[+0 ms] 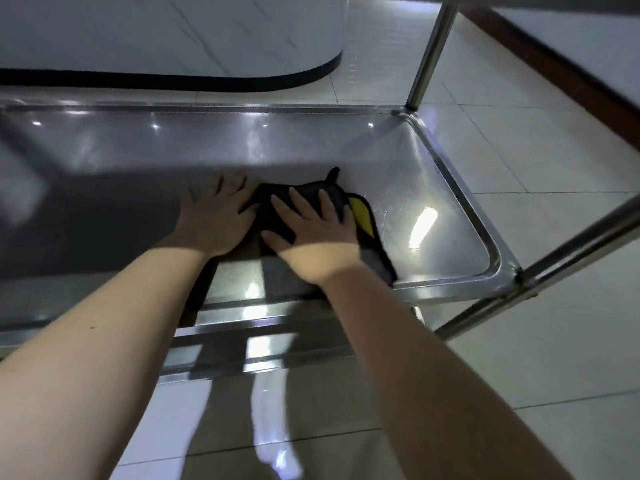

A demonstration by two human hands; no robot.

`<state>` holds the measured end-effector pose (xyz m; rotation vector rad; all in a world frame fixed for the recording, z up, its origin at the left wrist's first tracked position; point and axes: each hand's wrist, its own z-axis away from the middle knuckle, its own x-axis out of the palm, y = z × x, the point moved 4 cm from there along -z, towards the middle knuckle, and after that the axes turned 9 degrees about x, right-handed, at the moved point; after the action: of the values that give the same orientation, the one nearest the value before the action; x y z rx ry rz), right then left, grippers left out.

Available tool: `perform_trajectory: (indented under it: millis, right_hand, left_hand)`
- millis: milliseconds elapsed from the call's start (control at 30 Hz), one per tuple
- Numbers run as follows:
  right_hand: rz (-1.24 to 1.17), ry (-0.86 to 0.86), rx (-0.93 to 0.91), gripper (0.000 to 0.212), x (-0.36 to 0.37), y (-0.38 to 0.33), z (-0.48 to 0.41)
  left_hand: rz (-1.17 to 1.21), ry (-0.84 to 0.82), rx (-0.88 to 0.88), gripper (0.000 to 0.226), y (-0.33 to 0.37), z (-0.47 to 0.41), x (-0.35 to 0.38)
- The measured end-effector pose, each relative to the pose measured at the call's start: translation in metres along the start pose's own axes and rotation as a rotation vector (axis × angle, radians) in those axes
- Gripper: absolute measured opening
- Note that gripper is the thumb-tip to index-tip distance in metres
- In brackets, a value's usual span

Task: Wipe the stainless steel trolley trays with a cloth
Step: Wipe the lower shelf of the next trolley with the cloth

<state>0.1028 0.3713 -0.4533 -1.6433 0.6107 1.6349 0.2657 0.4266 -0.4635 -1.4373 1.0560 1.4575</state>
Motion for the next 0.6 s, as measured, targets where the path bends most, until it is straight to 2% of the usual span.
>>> perform_trajectory:
  millis: [67,167,267,333,400,533,600]
  right_hand:
    - [0.014,0.035,0.083,0.066,-0.011,0.061,-0.001]
    - [0.053,0.002,0.352,0.067,-0.031,0.169,0.009]
    - [0.108,-0.053,0.507,0.066,-0.04,0.212,0.018]
    - [0.113,-0.037,0.537,0.066,-0.037,0.192,0.016]
    - [0.095,-0.021,0.504,0.067,-0.027,0.142,0.016]
    - [0.038,-0.024,0.115,0.069,0.004,0.004,0.031]
    - [0.005,-0.07,0.026,0.07,0.007,-0.013,0.033]
  left_hand:
    - [0.052,0.006,-0.002,0.054,0.0,-0.001,-0.001]
    - [0.07,0.013,-0.002,0.052,0.002,-0.001,-0.001]
    - [0.073,0.025,-0.007,0.052,0.005,-0.002,-0.002]
    - [0.054,0.025,-0.012,0.052,0.007,-0.002,-0.002]
    - [0.047,0.029,-0.009,0.052,0.009,-0.002,-0.002]
    - [0.009,0.036,0.014,0.052,0.007,0.0,-0.003]
    - [-0.005,0.024,0.018,0.051,0.006,0.001,-0.004]
